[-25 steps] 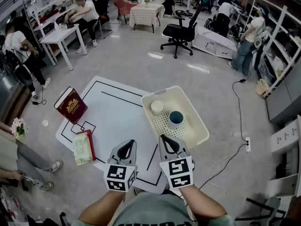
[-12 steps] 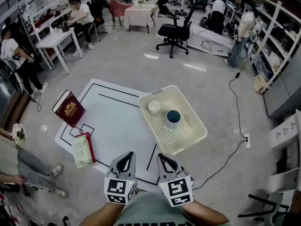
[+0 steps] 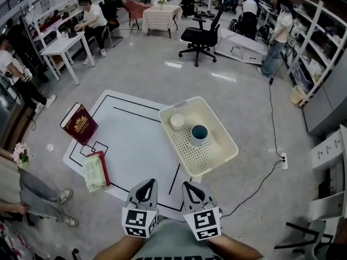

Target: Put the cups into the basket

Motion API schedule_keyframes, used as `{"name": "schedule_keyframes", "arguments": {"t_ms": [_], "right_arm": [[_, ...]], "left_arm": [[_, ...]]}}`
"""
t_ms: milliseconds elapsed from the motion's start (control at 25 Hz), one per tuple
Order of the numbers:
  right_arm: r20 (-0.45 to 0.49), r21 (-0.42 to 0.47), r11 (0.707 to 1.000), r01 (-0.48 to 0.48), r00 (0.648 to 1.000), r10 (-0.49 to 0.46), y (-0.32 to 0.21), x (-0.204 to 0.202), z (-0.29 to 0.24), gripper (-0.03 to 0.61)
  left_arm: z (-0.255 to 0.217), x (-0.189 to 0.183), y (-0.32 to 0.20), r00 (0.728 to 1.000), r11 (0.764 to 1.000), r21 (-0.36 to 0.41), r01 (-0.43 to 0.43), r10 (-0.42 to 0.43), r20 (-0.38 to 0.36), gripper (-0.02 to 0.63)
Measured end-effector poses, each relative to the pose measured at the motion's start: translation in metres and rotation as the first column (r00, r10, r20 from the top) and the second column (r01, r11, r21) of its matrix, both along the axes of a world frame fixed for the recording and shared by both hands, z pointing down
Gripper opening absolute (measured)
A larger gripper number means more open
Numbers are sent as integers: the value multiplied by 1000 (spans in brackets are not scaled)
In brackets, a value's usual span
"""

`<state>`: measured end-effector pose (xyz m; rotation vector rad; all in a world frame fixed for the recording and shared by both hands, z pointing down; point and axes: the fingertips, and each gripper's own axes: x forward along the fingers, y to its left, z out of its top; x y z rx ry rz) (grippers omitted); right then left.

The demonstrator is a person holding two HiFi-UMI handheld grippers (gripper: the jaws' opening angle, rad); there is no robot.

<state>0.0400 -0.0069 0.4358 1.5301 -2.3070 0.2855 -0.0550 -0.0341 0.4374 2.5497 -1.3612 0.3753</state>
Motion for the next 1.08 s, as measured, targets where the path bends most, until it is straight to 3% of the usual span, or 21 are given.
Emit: {"name": "schedule_keyframes", "arguments": {"t_ms": [1080], "right_arm": [[-4, 15, 999, -28, 1000, 28, -6, 0, 7, 12]], "left_arm": [[1, -6, -4, 1000, 1000, 0, -8, 8, -8, 5]]}}
